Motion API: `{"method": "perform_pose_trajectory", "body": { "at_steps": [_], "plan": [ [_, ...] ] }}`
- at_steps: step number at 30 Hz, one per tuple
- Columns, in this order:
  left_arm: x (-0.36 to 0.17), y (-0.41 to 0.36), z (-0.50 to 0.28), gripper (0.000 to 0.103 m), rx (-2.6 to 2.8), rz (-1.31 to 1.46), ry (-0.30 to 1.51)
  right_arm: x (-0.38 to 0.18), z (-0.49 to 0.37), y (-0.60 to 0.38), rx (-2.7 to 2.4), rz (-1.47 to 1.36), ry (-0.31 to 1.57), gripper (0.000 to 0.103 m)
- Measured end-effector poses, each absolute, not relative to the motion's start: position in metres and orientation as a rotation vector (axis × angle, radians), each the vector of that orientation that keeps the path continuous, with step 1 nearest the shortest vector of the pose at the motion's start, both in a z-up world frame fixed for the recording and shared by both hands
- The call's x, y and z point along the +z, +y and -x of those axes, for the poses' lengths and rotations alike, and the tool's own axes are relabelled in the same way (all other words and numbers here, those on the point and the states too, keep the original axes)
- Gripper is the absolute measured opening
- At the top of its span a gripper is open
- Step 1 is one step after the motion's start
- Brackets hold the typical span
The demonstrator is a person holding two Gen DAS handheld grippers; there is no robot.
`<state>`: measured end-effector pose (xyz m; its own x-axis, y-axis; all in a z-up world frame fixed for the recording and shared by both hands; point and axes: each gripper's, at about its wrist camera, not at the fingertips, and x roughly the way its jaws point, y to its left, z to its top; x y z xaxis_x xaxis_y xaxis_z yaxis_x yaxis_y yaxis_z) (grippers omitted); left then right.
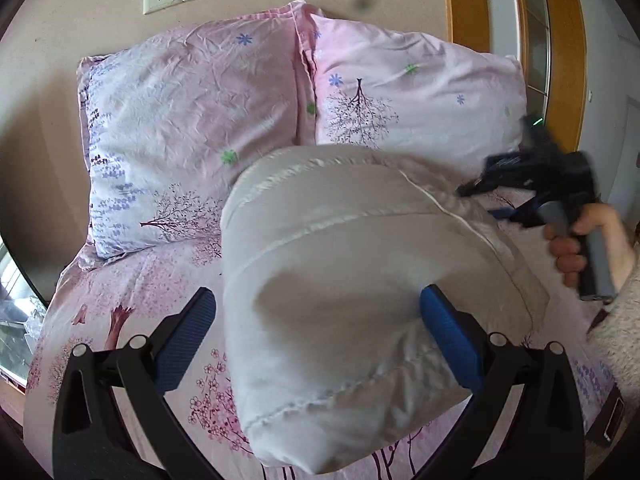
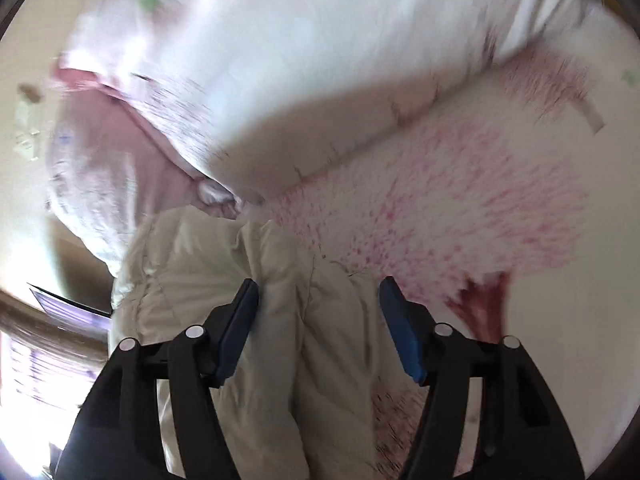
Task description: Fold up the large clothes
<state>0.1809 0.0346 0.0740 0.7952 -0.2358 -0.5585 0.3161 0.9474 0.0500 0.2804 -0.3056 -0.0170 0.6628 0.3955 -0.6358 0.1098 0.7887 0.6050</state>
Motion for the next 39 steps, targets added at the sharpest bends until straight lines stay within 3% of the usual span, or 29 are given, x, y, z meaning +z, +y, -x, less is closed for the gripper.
{"method": "perform_pose_trajectory", "body": {
  "at_steps": [4, 6, 15, 22, 30, 32, 33, 36, 39],
  "plan": [
    [0.073, 0.033, -0.176, 0.101, -0.306, -0.142, 0.584, 0.012, -0.219, -0.284, 0.309, -0.583, 0.705, 0.036],
    [0.073, 0.032, -0.174, 0.101, -0.306, -0.142, 0.585, 0.014, -0.198, -0.27, 0.362, -0.544, 0.683, 0.033],
    [0.062, 0.028, -0.168, 0.101, -0.306, -0.131, 0.614, -0.027, -0.171, -0.221, 0.319, -0.37, 0.778, 0.033],
    [0.047, 0.018, -0.166, 0.101, -0.304, -0.176, 0.61, -0.073, -0.183, -0.236, 0.337, -0.543, 0.866, 0.033],
    [0.041, 0.015, -0.166, 0.101, -0.288, -0.172, 0.581, -0.083, -0.184, -0.247, 0.361, -0.601, 0.837, 0.033],
    [0.041, 0.019, -0.165, 0.101, -0.295, -0.152, 0.573, -0.076, -0.172, -0.248, 0.355, -0.579, 0.824, 0.035],
    [0.042, 0.023, -0.163, 0.101, -0.297, -0.132, 0.572, -0.071, -0.168, -0.247, 0.34, -0.554, 0.816, 0.041],
    [0.047, 0.033, -0.157, 0.101, -0.291, -0.075, 0.572, -0.05, -0.148, -0.239, 0.223, -0.429, 0.748, 0.087],
    [0.051, 0.044, -0.148, 0.101, -0.29, -0.039, 0.584, -0.029, -0.122, -0.233, 0.123, -0.303, 0.642, 0.097]
  ]
}}
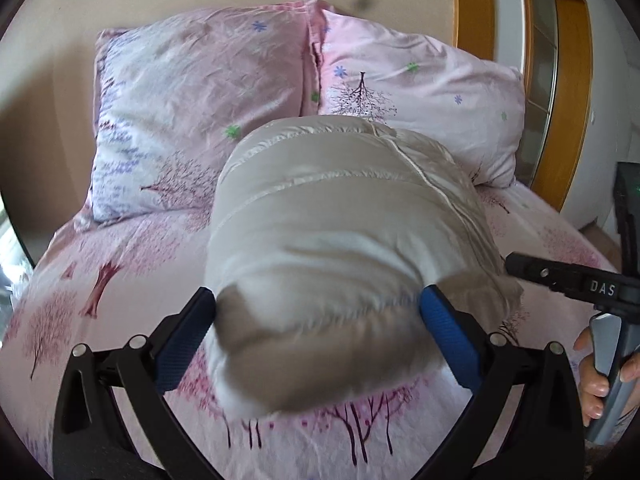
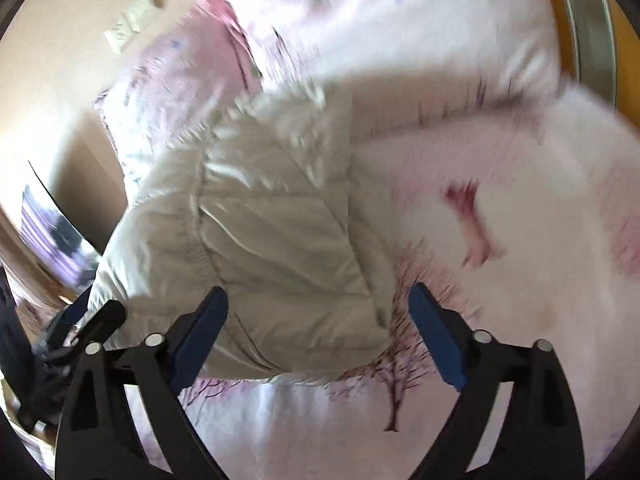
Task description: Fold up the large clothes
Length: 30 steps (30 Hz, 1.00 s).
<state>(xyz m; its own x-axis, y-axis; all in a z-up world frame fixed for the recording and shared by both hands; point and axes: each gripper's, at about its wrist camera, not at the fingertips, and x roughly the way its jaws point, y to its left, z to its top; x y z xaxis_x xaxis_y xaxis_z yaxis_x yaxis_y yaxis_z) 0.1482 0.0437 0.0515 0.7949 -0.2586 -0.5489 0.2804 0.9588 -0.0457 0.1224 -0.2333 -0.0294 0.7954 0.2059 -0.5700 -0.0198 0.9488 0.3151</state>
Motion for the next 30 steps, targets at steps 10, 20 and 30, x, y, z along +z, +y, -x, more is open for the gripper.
{"method": "perform_pose_trajectory", "body": {
  "at_steps": [10, 20, 30],
  "plan": [
    [0.046, 0.08, -0.104, 0.101, -0.151, -0.049, 0.679, -0.017, -0.077, -0.223, 0.011, -0.193, 0.662, 0.102],
    [0.027, 0.087, -0.083, 0.101, -0.087, -0.065, 0.81, -0.033, -0.06, -0.187, 0.045, -0.103, 0.801, 0.102],
    [0.013, 0.078, -0.086, 0.101, -0.089, -0.108, 0.883, -0.056, -0.063, -0.173, 0.023, -0.028, 0.918, 0.102]
  ]
}}
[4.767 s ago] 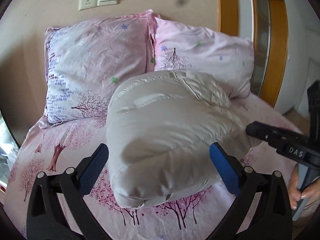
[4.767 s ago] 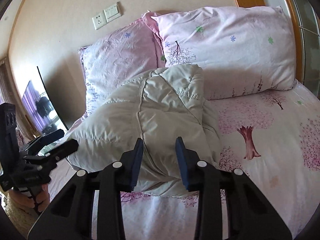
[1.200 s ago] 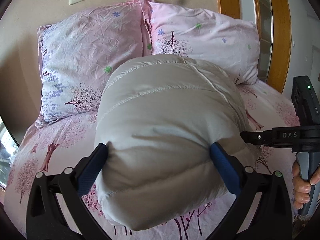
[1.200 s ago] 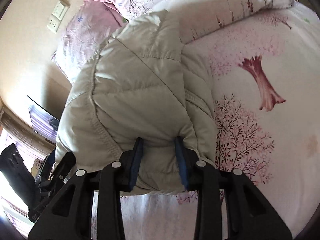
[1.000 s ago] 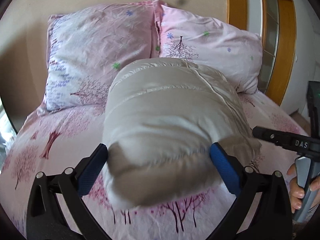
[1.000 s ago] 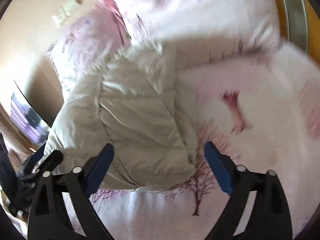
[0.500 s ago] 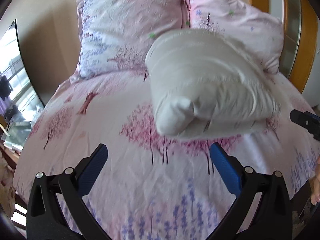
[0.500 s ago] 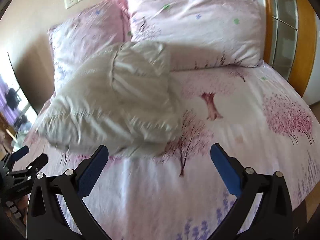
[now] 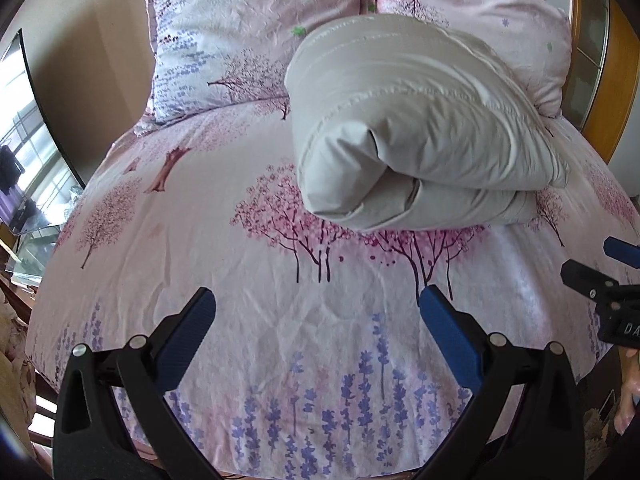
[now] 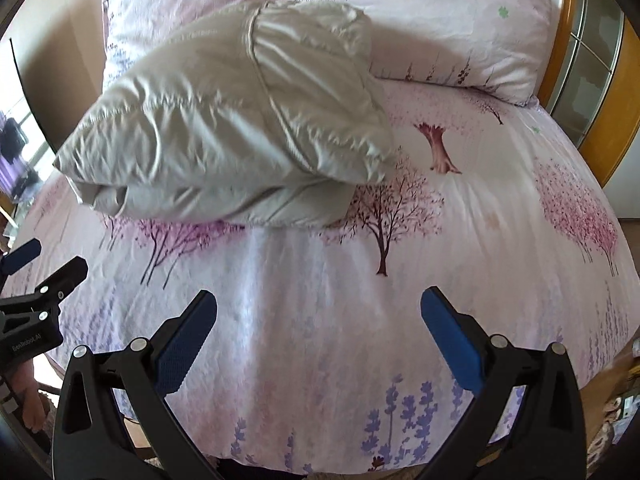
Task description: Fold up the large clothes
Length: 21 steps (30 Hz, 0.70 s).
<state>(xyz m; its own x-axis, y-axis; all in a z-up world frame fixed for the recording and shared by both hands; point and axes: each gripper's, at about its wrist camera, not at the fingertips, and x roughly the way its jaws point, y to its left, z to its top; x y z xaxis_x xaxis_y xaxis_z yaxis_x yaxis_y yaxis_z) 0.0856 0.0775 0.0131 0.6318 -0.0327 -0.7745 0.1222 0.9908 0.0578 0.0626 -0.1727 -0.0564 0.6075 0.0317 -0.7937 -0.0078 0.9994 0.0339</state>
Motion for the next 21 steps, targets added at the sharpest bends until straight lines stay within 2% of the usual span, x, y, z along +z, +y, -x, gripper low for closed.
{"method": "perform_pose_trajectory", "body": {
  "at_steps": [21],
  "plan": [
    [0.0029, 0.0711, -0.0905, 0.101, -0.112, -0.087, 0.922, -0.0611, -0.0661, -0.169, 0.02, -0.012, 0.93, 0.102]
  ]
}}
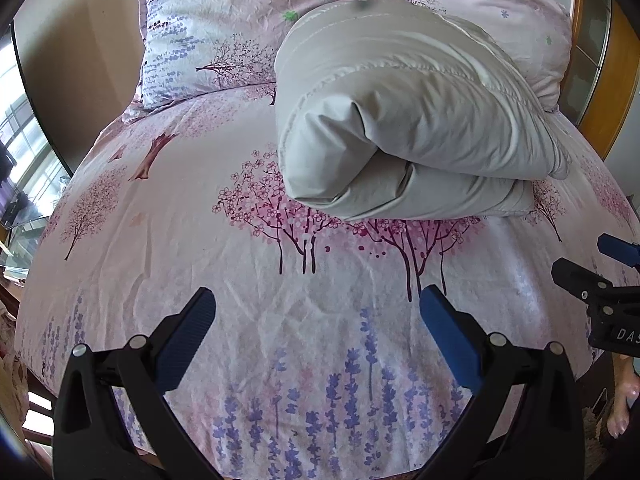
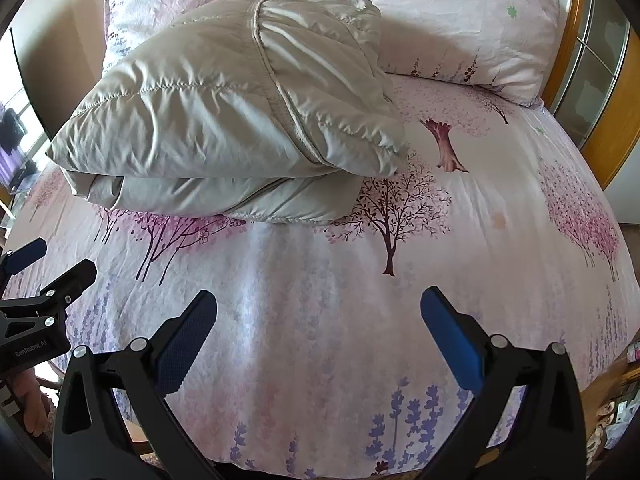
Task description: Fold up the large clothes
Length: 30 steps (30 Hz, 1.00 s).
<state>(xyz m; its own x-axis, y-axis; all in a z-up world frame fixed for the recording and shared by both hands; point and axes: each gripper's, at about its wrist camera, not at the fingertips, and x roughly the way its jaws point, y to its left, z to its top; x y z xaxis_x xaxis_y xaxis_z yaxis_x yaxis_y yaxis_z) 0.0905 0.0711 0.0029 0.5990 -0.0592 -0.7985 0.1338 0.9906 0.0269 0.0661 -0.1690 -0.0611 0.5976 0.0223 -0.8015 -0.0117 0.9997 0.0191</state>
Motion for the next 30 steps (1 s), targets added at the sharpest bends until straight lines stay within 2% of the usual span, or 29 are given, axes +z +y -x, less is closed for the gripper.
{"method": "perform_pose_trajectory", "body": {
  "at_steps": [30],
  "plan": [
    [-0.0007, 0.0693, -0.0947, 0.101, -0.119, -0.078, 0.933, -0.0685, -0.0712, -0.1723, 0.012, -0.029, 0.946, 0.102]
  ]
}}
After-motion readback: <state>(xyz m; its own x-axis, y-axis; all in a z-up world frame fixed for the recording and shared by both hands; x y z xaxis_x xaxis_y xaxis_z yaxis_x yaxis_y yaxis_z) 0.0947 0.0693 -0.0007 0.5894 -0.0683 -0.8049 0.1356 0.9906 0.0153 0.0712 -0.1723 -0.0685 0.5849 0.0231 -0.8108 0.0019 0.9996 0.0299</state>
